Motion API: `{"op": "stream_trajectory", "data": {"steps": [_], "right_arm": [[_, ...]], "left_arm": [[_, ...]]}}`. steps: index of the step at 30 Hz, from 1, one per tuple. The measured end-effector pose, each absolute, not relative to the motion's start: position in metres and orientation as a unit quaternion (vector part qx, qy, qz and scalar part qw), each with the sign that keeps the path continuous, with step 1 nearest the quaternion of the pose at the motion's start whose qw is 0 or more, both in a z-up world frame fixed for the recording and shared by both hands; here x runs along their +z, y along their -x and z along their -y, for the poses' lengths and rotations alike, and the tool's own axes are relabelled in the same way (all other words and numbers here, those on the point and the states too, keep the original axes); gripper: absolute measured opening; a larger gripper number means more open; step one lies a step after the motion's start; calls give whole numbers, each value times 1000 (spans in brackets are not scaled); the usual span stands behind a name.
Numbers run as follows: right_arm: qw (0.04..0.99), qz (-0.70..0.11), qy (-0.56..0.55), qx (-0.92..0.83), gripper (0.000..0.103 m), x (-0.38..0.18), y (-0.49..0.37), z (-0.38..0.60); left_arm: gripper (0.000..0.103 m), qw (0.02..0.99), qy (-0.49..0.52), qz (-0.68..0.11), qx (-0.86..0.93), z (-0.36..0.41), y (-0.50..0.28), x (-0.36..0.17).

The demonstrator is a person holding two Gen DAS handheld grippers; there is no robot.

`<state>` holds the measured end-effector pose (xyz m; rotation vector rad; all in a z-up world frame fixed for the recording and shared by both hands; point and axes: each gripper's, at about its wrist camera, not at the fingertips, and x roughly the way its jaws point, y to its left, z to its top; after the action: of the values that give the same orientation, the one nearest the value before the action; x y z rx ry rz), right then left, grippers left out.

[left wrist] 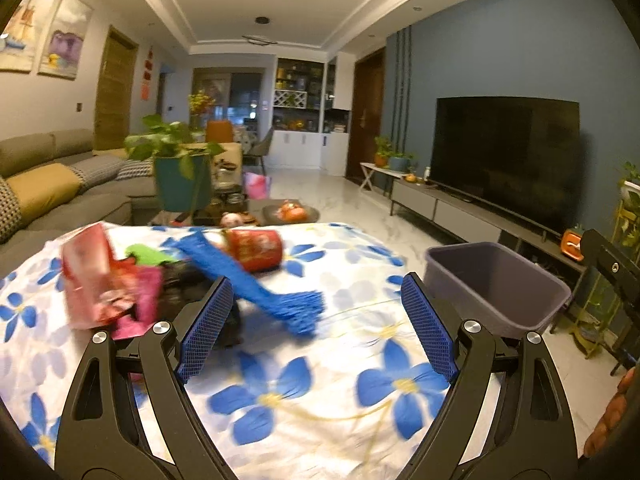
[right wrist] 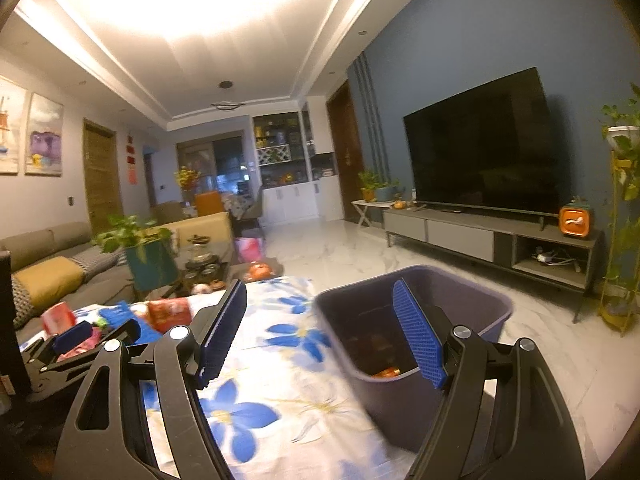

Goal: Collect trash
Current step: 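Move both open tools back toward the remaining trash on the table, then grasp the red-and-white snack bag with the left tool while the right tool grasps the blue foam net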

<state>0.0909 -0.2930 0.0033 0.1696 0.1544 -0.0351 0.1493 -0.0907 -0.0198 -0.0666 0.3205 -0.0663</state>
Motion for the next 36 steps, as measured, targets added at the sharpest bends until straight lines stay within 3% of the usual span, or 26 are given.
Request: {"op": "stream_trajectory", "data": {"steps": [20, 33, 36], "right_arm": [[988, -117, -49, 85, 74, -8, -97, 177], [978, -155, -24, 135, 69, -28, -136, 110], [977, -159, -19, 141, 68, -30, -141, 102]], "left_arm": [[84, 981, 66, -161, 87, -36, -98, -27], [84, 976, 79, -173, 104, -82, -113, -34], [79, 977, 75, -174, 103, -82, -123, -33]]}}
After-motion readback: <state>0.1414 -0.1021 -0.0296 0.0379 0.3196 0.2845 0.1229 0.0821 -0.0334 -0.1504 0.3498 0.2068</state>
